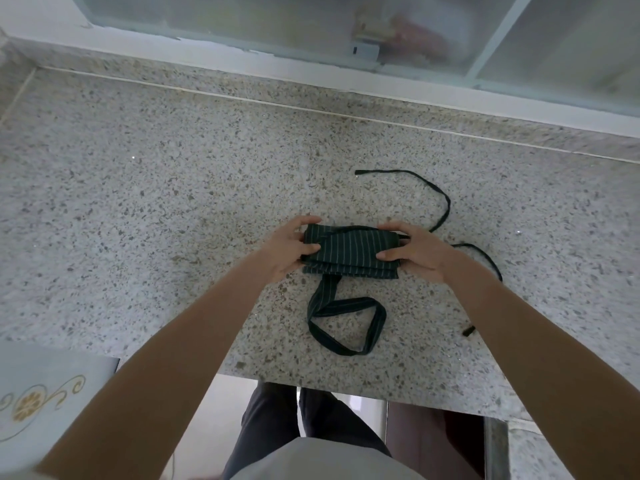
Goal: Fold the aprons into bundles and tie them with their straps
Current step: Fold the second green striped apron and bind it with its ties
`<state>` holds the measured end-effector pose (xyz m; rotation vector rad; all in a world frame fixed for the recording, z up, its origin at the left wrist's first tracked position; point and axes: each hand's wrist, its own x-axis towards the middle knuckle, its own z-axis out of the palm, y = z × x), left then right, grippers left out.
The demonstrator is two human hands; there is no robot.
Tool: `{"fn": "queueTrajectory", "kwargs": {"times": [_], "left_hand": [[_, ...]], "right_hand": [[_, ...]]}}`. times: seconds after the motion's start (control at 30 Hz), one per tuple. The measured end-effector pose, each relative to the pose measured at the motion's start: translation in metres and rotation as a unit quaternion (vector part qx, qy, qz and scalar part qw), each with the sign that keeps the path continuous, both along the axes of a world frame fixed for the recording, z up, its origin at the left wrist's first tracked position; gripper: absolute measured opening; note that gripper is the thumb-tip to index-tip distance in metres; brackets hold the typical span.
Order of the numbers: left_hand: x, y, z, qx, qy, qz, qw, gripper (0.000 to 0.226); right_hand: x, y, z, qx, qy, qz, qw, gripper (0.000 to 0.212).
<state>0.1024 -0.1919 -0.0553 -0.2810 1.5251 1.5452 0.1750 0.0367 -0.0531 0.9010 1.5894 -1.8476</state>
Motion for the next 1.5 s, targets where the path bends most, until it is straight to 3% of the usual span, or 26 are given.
{"fn": "queueTrajectory", "kwargs": {"times": [0.13,0.3,0.4,0.5,0.57,0.6,0.67,0.73,0.8,1.1,1.17,1.27,1.4,1.43,1.5], "left_hand": [[0.004,0.002,-0.004,-0.049,0.092,-0.072,0.992,0.056],[0.003,0.002,-0.011,-0.106,0.189,-0.137,0.967,0.058],[0.002,0.004,-0.016,-0.172,0.254,-0.189,0.933,0.058],[0.003,0.012,-0.018,-0.24,0.32,-0.24,0.884,0.06],[0.005,0.016,-0.018,-0.271,0.333,-0.258,0.865,0.061],[0.005,0.018,-0.017,-0.279,0.335,-0.261,0.861,0.061],[0.005,0.019,-0.017,-0.287,0.337,-0.261,0.858,0.061],[0.005,0.018,-0.017,-0.287,0.336,-0.26,0.858,0.061],[0.005,0.018,-0.017,-0.286,0.334,-0.262,0.859,0.061],[-0.002,0.011,-0.021,-0.235,0.289,-0.261,0.89,0.064],[-0.002,0.012,-0.02,-0.257,0.292,-0.26,0.884,0.065],[0.002,0.012,-0.018,-0.359,0.301,-0.237,0.851,0.07],[0.0,0.015,-0.017,-0.303,0.176,-0.192,0.917,0.04],[-0.001,0.017,-0.017,-0.28,0.145,-0.162,0.935,0.044],[-0.001,0.023,-0.015,-0.249,0.088,-0.086,0.961,0.075]], "right_hand": [[0.001,-0.003,-0.004,0.237,0.063,0.134,0.96,0.067],[-0.005,-0.009,-0.006,0.293,0.087,0.24,0.921,0.074],[-0.009,-0.012,-0.003,0.324,0.05,0.324,0.887,0.075],[-0.01,-0.022,0.001,0.468,0.003,0.367,0.804,0.074],[-0.006,-0.035,0.006,0.587,0.08,0.377,0.712,0.075],[-0.004,-0.041,0.005,0.604,0.137,0.379,0.687,0.076],[-0.004,-0.049,0.003,0.56,0.199,0.384,0.707,0.072],[-0.007,-0.052,0.002,0.5,0.182,0.375,0.759,0.073],[-0.011,-0.049,0.0,0.472,0.156,0.388,0.777,0.083],[-0.025,-0.045,-0.007,0.496,0.111,0.505,0.698,0.095],[-0.027,-0.046,-0.007,0.497,0.101,0.512,0.693,0.095],[-0.025,-0.047,-0.007,0.504,0.098,0.503,0.696,0.094],[-0.018,-0.05,-0.006,0.513,0.117,0.452,0.721,0.082],[-0.016,-0.05,-0.007,0.517,0.125,0.443,0.721,0.078],[-0.013,-0.05,-0.008,0.524,0.136,0.431,0.722,0.073]]}}
